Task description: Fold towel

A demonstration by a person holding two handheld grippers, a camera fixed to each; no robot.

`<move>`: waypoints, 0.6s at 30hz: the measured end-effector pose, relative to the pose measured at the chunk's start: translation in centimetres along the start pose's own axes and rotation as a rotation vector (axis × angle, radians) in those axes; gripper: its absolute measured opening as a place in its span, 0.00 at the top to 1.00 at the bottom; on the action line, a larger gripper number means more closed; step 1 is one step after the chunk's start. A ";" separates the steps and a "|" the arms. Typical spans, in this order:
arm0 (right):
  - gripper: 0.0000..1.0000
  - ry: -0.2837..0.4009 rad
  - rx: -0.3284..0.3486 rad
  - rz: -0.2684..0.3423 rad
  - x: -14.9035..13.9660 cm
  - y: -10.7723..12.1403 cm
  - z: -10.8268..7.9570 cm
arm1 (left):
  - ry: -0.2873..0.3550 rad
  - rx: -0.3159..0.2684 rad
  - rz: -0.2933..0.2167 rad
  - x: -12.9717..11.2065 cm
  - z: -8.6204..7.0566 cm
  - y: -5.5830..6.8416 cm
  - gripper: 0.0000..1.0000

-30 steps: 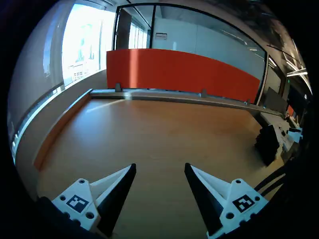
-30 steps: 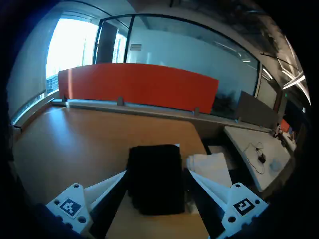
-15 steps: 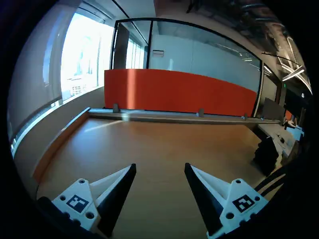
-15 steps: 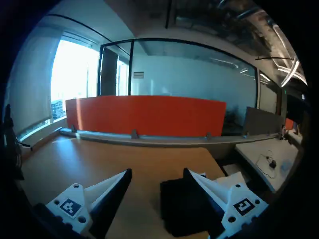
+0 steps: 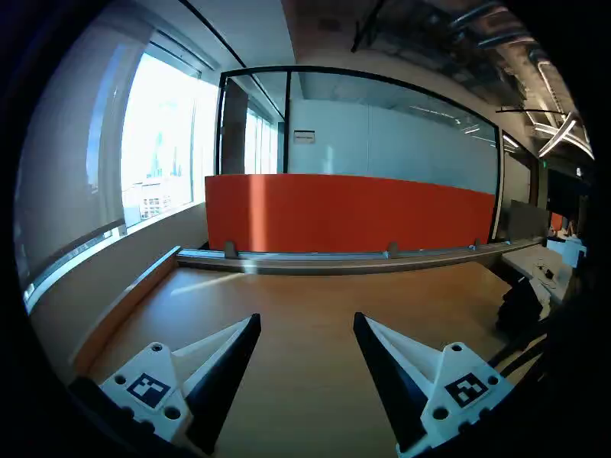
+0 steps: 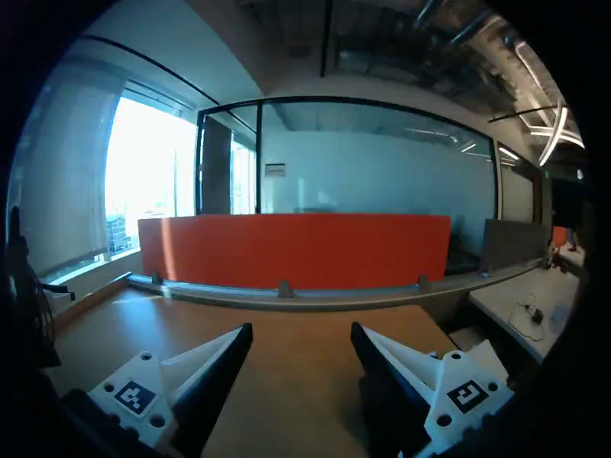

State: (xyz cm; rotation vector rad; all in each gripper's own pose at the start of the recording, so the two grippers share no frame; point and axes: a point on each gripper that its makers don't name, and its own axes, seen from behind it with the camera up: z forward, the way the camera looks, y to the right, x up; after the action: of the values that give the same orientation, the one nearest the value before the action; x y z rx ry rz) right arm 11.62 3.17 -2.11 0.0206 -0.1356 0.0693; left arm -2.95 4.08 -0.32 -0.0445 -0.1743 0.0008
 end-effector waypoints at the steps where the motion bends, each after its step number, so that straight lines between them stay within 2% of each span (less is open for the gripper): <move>1: 0.00 0.006 0.000 -0.005 0.2 -0.4 0.1 | 0.005 -0.001 -0.001 0.2 0.1 0.0 0.10; 11: 0.00 0.025 -0.015 -0.041 1.0 -3.3 0.6 | 0.049 0.005 0.009 1.3 0.2 -0.5 0.10; 18: 0.00 0.021 -0.009 -0.024 1.3 -4.7 1.1 | 0.078 0.005 -0.013 1.5 0.3 -0.8 0.10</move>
State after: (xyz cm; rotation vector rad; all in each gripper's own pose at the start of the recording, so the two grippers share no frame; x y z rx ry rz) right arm 13.06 -1.41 -0.96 0.0121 -0.1142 0.0445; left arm -1.56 3.31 0.23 -0.0387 -0.0969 -0.0135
